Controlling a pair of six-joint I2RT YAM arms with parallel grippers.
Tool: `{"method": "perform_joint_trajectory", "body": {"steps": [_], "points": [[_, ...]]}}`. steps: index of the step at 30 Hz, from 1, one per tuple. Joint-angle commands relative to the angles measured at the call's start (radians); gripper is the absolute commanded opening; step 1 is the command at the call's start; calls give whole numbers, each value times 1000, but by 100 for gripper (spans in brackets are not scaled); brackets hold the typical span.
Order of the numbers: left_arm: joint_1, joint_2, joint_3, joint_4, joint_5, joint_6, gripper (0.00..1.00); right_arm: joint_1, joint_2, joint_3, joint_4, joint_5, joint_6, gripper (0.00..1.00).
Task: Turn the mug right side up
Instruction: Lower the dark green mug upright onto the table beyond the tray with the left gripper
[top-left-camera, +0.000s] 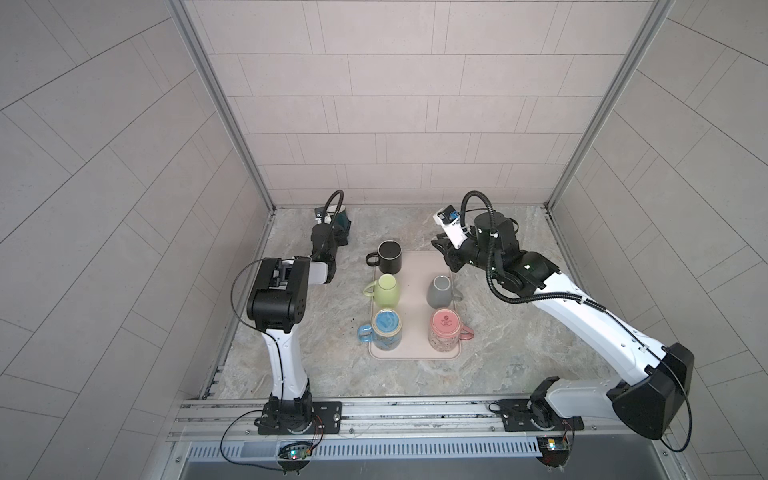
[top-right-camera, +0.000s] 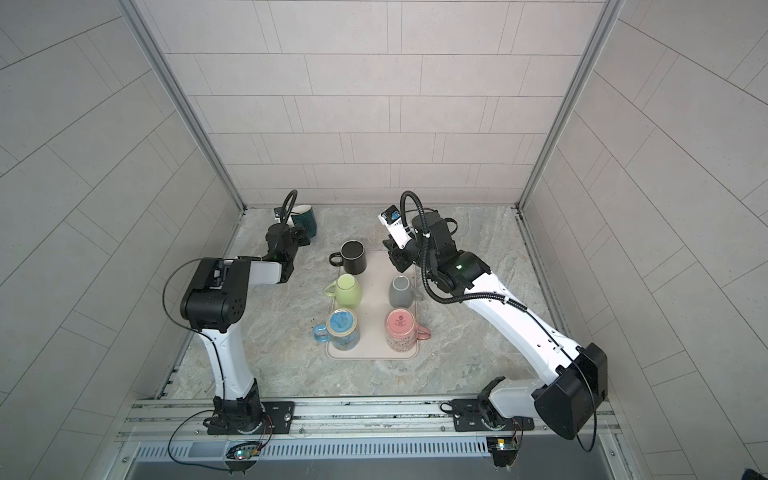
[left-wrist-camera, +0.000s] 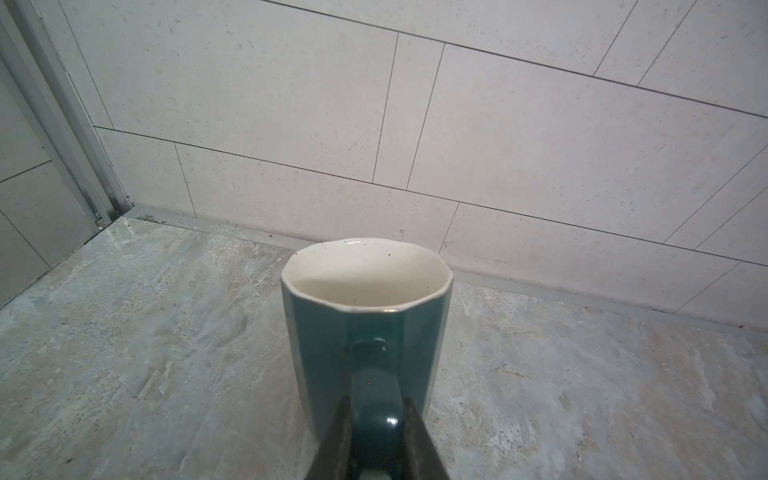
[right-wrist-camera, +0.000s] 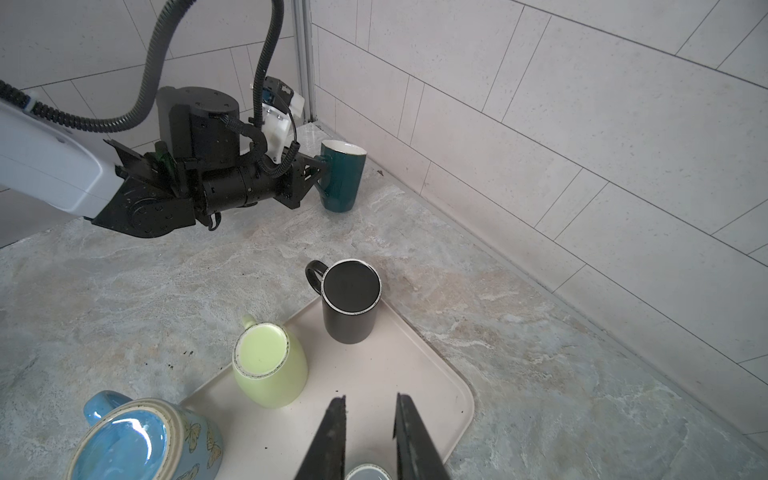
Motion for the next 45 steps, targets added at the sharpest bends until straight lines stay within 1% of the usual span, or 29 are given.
{"method": "perform_joint_trajectory", "body": {"steps": [1, 8, 14, 18, 23, 30, 32, 36, 45], "points": [[-5, 11, 16, 159, 21, 5, 0, -4, -9, -13, 10, 0, 13, 22], [-5, 38, 7, 179, 62, 23, 0, -3, -5, -16, 11, -2, 21, 22], [-5, 43, -29, 216, 86, 45, 0, -4, -3, -18, 16, -4, 24, 22], [-6, 45, -45, 231, 100, 55, 3, -4, -1, -18, 17, -10, 28, 22], [-6, 52, -46, 231, 104, 56, 9, -3, -1, -20, 17, -9, 30, 22], [-5, 60, -54, 235, 118, 54, 24, -4, -2, -23, 17, -8, 30, 22], [-4, 60, -59, 247, 116, 52, 26, -4, -2, -23, 16, -8, 30, 22], [-6, 60, -61, 250, 116, 56, 33, -4, -4, -23, 16, -8, 31, 22], [-5, 57, -77, 267, 113, 56, 40, -5, -14, -32, 15, -7, 34, 22]]}}
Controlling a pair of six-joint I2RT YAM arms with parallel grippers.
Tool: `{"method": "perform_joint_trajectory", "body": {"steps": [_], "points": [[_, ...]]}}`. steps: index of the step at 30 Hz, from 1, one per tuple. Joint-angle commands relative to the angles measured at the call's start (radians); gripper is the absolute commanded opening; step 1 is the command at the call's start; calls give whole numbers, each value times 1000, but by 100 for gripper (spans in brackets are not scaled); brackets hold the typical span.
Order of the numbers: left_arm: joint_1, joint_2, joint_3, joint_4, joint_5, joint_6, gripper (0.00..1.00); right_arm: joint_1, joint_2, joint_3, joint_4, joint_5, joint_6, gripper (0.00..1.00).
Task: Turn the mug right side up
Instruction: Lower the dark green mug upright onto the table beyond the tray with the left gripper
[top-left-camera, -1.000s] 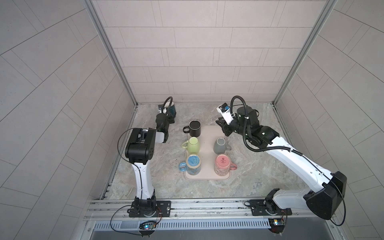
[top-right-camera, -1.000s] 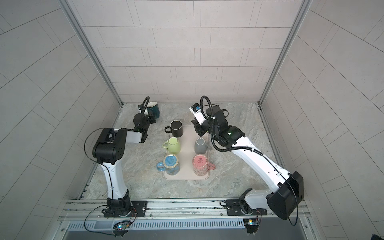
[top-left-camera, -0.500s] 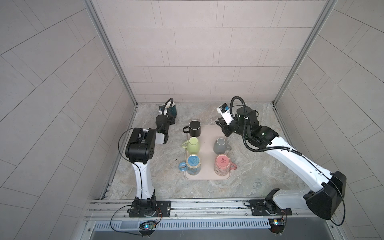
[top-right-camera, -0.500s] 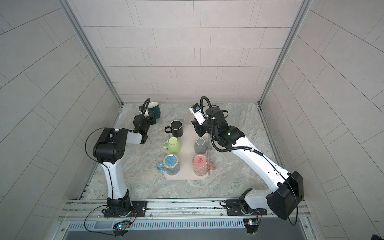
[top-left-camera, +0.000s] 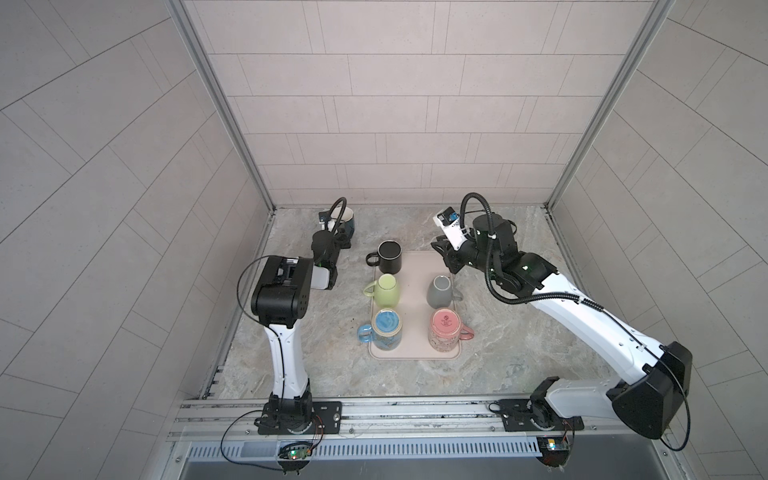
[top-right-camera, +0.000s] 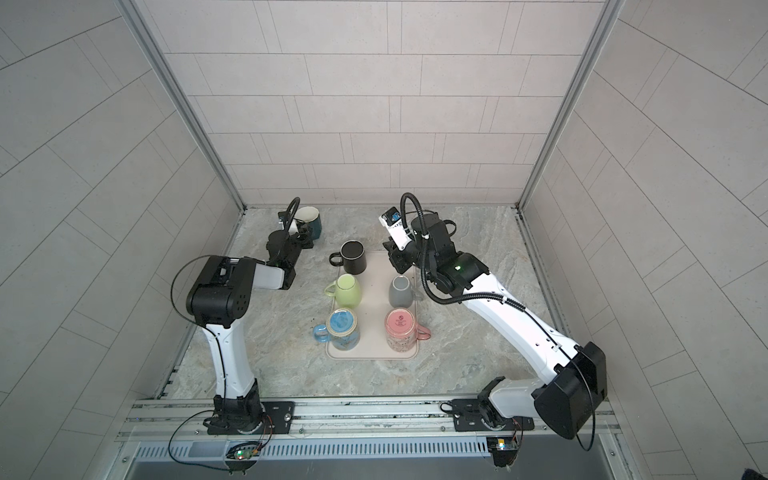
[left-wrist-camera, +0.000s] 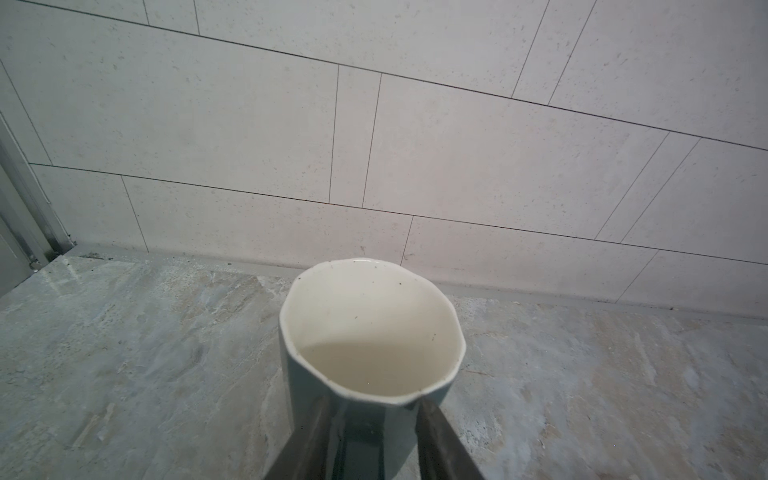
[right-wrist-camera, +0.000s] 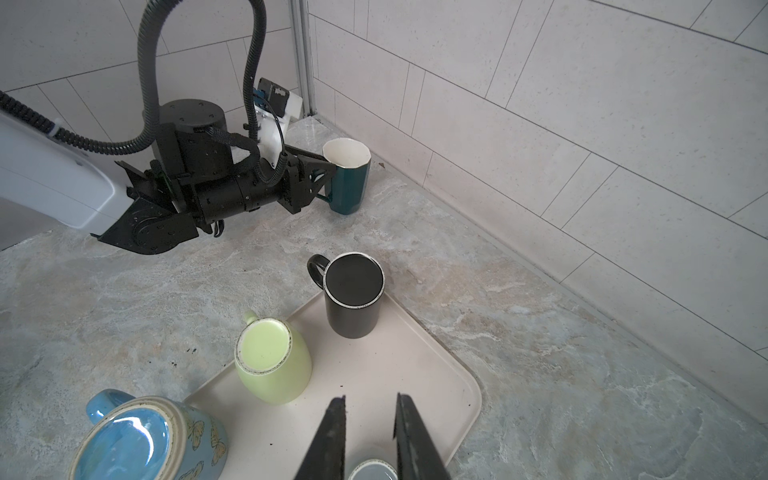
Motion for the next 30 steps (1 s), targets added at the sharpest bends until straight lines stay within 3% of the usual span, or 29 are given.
{"method": "perform_joint_trajectory", "body": {"steps": [1, 19, 26, 30], "points": [[-5, 10, -18, 62, 0, 14, 41, -5, -17, -10, 9, -5, 10, 22], [-3, -12, -82, 124, -133, 9, 53, -4, -43, -20, 1, -6, 18, 22], [-3, -28, -162, 273, -247, 0, 56, -4, -58, -30, 3, -1, 20, 23], [-4, -76, -186, 274, -274, -4, 57, -4, -60, -35, 6, -4, 28, 23]]}}
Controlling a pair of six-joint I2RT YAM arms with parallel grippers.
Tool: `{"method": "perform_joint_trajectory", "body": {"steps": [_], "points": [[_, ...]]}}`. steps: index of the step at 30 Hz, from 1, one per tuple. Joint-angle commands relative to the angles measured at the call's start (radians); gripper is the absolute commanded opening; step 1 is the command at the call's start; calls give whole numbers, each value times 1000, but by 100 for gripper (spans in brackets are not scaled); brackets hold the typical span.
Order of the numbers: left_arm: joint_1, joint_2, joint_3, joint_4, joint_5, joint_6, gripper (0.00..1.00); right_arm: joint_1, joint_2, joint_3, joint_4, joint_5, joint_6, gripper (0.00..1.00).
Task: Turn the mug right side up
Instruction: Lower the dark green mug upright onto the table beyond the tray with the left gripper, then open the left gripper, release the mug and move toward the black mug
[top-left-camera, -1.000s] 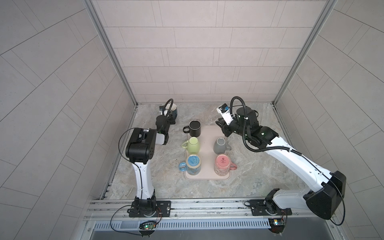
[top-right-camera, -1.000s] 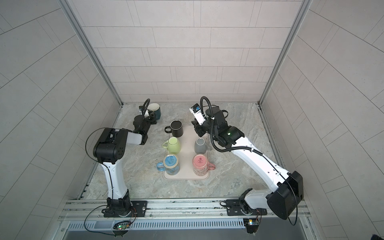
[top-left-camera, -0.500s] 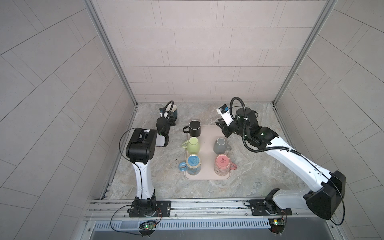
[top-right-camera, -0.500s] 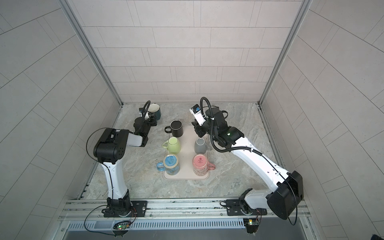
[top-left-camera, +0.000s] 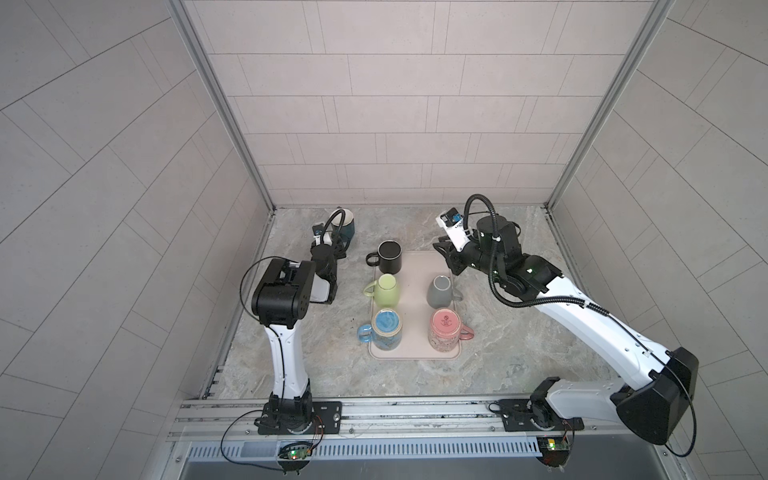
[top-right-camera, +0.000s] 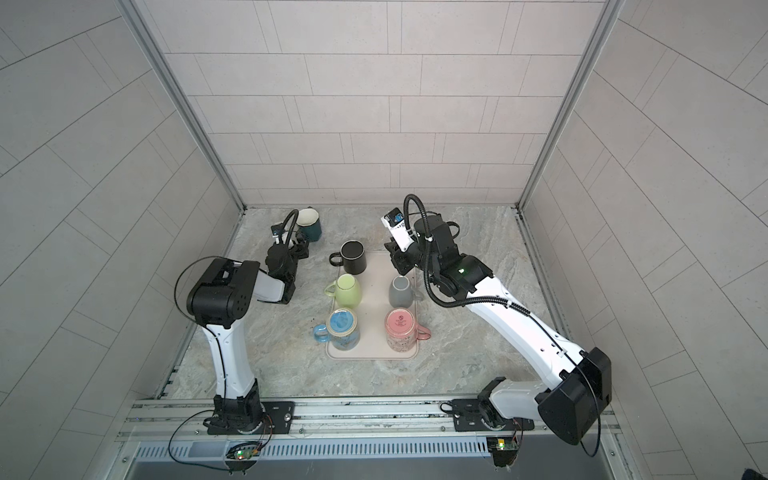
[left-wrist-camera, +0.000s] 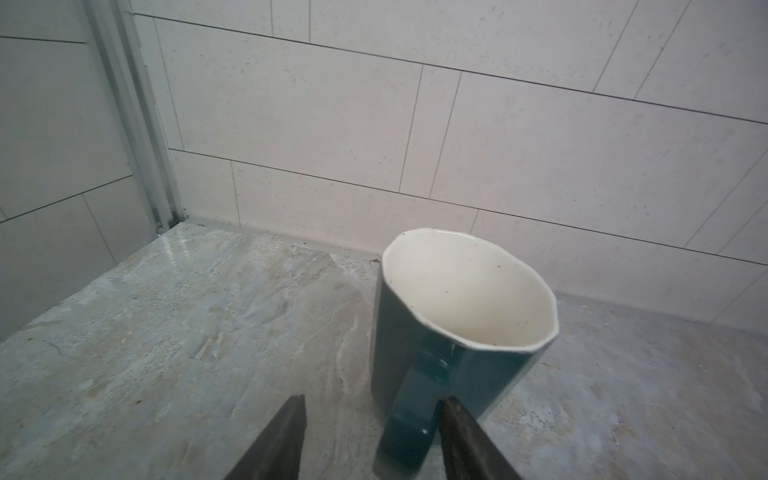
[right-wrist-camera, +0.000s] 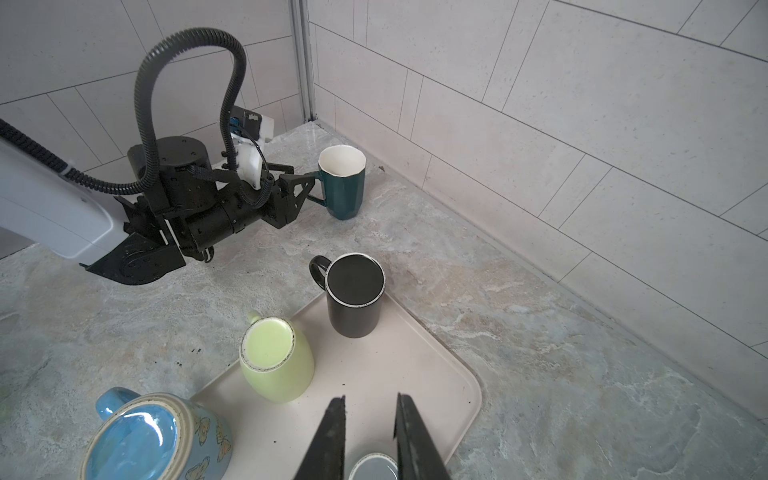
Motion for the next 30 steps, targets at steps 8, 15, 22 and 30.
{"method": "perform_joint_trajectory", "body": {"steps": [8, 15, 22, 30], "points": [[-1, -198, -63, 92, -54, 2, 57, -4, -41, -32, 17, -8, 27, 23], [0, -372, -139, 51, -5, -60, 54, -5, -57, -48, 26, -19, 39, 23], [-1, -673, 194, -1093, 177, -269, 49, -5, -64, -51, 22, -31, 54, 23], [8, -560, 651, -1891, 606, -383, 45, -6, -42, -29, -11, -59, 93, 25]]}}
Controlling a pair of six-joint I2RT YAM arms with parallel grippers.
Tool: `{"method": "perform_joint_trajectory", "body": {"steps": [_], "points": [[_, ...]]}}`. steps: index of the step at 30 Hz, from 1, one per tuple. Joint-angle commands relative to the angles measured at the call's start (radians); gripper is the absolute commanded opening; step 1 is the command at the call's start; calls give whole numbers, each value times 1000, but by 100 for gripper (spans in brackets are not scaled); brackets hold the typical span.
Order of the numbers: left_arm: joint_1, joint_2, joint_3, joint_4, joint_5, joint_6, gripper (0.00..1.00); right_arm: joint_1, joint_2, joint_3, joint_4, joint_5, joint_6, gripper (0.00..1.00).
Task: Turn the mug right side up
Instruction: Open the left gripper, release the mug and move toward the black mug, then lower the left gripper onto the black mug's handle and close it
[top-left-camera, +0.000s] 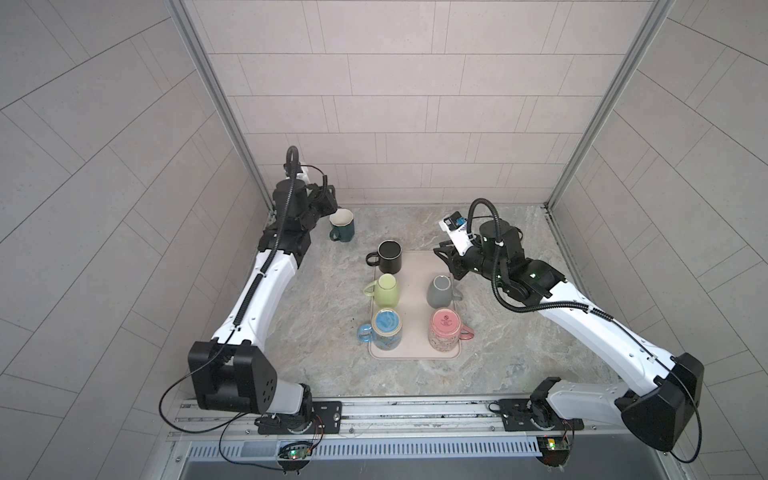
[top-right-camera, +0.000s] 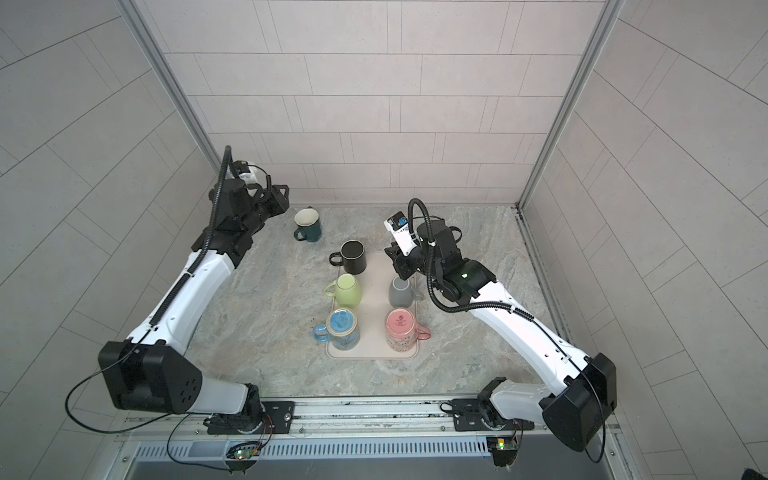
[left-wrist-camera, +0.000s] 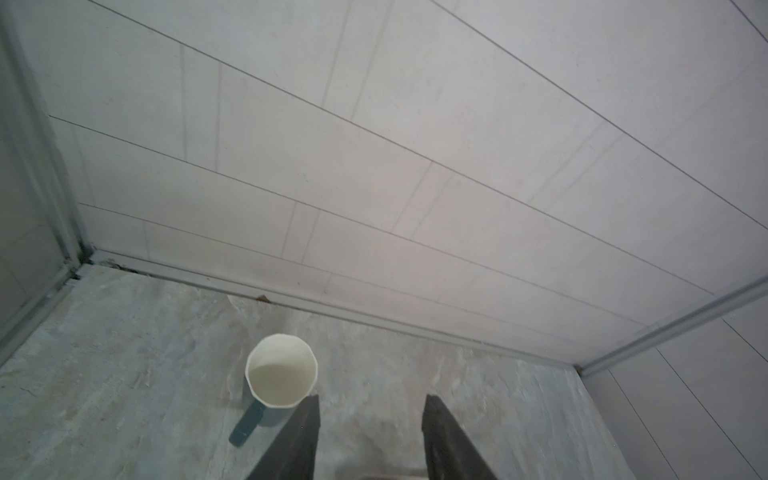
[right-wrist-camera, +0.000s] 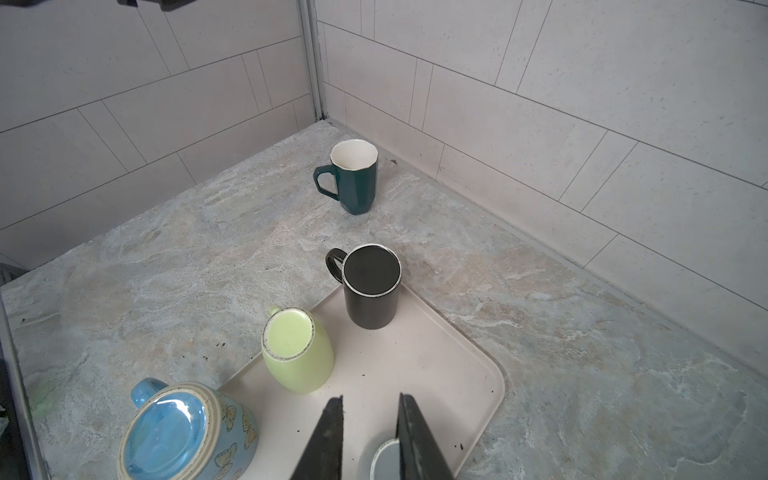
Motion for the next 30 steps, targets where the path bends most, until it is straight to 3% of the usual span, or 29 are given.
{"method": "perform_joint_trajectory", "body": {"steps": [1, 4, 10, 15, 23, 27, 30], "points": [[5, 63, 41, -449, 248, -145, 45, -4, -1, 24, -19, -19, 33, 25], [12, 84, 30, -454, 370, -308, 46, -4, 5, 31, -28, -24, 48, 25], [13, 144, 15, -456, 486, -583, 49, -6, 11, 35, -37, -29, 61, 26], [12, 186, -98, -258, 580, -874, 48, -10, 17, 36, -42, -38, 63, 26], [11, 218, -120, -300, 431, -1069, 42, -24, 37, 40, -46, -64, 67, 26], [10, 288, -79, -321, 451, -1119, 42, -38, 47, 40, -46, -76, 68, 26], [6, 359, -37, -340, 502, -1134, 35, -49, 54, 42, -50, -87, 70, 26]]}}
